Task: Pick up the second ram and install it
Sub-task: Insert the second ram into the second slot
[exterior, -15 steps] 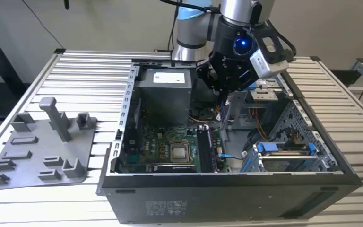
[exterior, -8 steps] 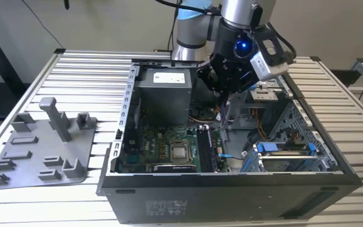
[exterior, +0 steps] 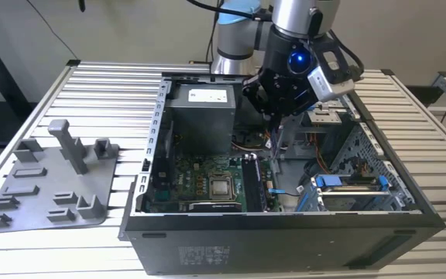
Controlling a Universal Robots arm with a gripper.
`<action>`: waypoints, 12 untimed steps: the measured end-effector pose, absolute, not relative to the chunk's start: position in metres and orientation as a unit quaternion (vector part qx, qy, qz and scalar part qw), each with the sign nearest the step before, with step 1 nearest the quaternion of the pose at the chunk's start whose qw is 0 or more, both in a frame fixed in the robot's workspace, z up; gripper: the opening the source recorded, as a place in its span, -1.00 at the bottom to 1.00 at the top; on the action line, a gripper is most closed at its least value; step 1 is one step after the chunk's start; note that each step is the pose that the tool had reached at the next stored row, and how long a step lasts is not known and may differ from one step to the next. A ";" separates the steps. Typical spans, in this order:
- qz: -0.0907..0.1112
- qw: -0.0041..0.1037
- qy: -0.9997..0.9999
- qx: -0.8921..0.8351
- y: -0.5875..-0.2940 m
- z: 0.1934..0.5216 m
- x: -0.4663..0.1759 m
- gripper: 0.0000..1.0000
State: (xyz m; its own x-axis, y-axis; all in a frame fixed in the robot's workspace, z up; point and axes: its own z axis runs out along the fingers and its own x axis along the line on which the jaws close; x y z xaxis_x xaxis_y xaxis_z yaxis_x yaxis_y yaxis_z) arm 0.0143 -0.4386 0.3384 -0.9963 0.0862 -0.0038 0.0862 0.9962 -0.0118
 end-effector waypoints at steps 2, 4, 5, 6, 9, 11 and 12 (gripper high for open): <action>-0.006 0.002 0.999 0.043 -0.439 0.338 0.015 -0.72; -0.006 0.002 0.999 0.043 -0.439 0.337 0.015 -0.72; -0.006 0.002 0.999 0.043 -0.439 0.337 0.015 -0.72; -0.006 0.002 0.999 0.043 -0.439 0.336 0.015 -0.72; -0.006 0.002 0.999 0.043 -0.440 0.335 0.015 -0.72; -0.006 0.002 0.999 0.043 -0.440 0.335 0.016 -0.72; -0.006 0.002 0.999 0.043 -0.440 0.334 0.016 -0.72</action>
